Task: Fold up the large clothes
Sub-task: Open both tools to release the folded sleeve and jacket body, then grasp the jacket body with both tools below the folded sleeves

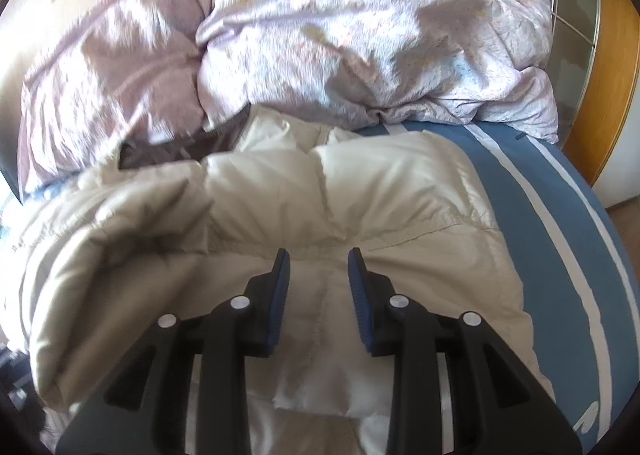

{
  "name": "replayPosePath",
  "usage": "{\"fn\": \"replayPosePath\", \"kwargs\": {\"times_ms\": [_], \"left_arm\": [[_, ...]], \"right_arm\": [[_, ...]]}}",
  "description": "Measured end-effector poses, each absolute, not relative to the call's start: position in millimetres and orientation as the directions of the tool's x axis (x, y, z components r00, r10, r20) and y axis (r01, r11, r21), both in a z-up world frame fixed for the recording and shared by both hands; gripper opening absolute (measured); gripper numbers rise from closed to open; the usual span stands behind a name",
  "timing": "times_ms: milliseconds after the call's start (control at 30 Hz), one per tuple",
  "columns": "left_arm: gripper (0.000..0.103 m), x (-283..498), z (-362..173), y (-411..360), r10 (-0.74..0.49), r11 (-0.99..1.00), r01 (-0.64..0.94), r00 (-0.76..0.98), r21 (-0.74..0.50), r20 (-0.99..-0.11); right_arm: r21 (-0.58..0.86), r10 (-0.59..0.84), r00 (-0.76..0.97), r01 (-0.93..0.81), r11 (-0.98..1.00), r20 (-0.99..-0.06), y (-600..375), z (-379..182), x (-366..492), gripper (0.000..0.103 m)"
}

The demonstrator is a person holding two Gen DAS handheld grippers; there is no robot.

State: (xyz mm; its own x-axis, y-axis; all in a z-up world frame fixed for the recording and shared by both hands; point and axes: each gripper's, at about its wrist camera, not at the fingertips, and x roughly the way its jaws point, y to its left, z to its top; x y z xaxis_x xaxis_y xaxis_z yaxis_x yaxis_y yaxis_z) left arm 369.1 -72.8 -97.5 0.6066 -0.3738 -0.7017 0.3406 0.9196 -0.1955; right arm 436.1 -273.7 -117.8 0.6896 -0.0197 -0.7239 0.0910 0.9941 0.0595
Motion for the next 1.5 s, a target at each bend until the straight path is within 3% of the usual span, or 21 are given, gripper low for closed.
{"fn": "replayPosePath", "kwargs": {"times_ms": [33,67,100,133,200,300,500,667,833,1000,1133,1400,1500], "left_arm": [[0.036,367.7,-97.3,-76.9,-0.372,0.915,0.365,0.608,-0.17,-0.702],[0.075,367.8,-98.1,-80.2,-0.386,0.906,0.388,0.599,-0.167,-0.702],[0.092,367.7,-98.9,-83.2,-0.401,0.899,0.402,0.595,-0.173,-0.697],[0.099,366.8,-98.1,-84.1,-0.38,0.911,0.381,0.62,-0.16,-0.686],[0.099,369.1,-96.9,-86.3,-0.352,0.926,0.345,0.651,-0.151,-0.672],[0.099,368.1,-90.3,-79.4,-0.408,0.909,0.352,0.644,-0.223,-0.647],[0.093,369.2,-57.4,-27.6,-0.247,0.969,0.198,0.779,-0.146,-0.576],[0.071,389.5,-60.1,16.8,-0.047,0.999,0.026,0.784,-0.043,-0.619],[0.059,411.3,-91.3,39.0,0.071,0.997,-0.041,0.722,0.059,-0.689],[0.059,433.2,-118.3,43.9,0.072,0.997,-0.035,0.684,0.066,-0.726],[0.059,441.9,-129.2,43.4,0.076,0.997,-0.033,0.668,0.073,-0.74],[0.06,444.2,-136.5,42.1,0.078,0.997,-0.032,0.652,0.075,-0.754],[0.068,435.4,-126.8,42.9,0.083,0.996,-0.04,0.656,0.075,-0.75]], "right_arm": [[0.084,0.001,0.694,0.085,0.993,-0.72,-273.9,-114.0,434.0,0.031],[0.117,0.033,0.691,0.075,0.99,-0.722,-274.1,-112.0,432.9,0.032],[0.158,0.07,0.684,0.068,0.985,-0.726,-274.9,-110.7,432.4,0.034],[0.21,0.11,0.677,0.068,0.975,-0.728,-277.3,-109.9,431.8,0.036],[0.255,0.137,0.672,0.079,0.964,-0.728,-278.8,-108.7,430.3,0.037],[0.233,0.127,0.691,0.062,0.971,-0.712,-274.7,-103.1,428.0,0.037],[0.217,0.147,0.73,0.001,0.976,-0.667,-258.5,-84.4,423.4,0.037],[0.166,0.189,0.717,-0.103,0.981,-0.671,-214.4,-82.0,421.1,0.033],[0.076,0.128,0.707,-0.105,0.992,-0.695,-186.8,-98.8,428.5,0.032],[0.06,0.101,0.682,-0.083,0.995,-0.724,-191.0,-121.7,447.1,0.033],[0.025,0.073,0.667,-0.082,0.996,-0.742,-191.8,-139.3,454.2,0.041],[0.037,0.084,0.678,-0.083,0.996,-0.73,-193.8,-139.0,453.7,0.041],[0.066,0.112,0.694,-0.093,0.993,-0.711,-198.7,-123.3,446.8,0.041]]}}
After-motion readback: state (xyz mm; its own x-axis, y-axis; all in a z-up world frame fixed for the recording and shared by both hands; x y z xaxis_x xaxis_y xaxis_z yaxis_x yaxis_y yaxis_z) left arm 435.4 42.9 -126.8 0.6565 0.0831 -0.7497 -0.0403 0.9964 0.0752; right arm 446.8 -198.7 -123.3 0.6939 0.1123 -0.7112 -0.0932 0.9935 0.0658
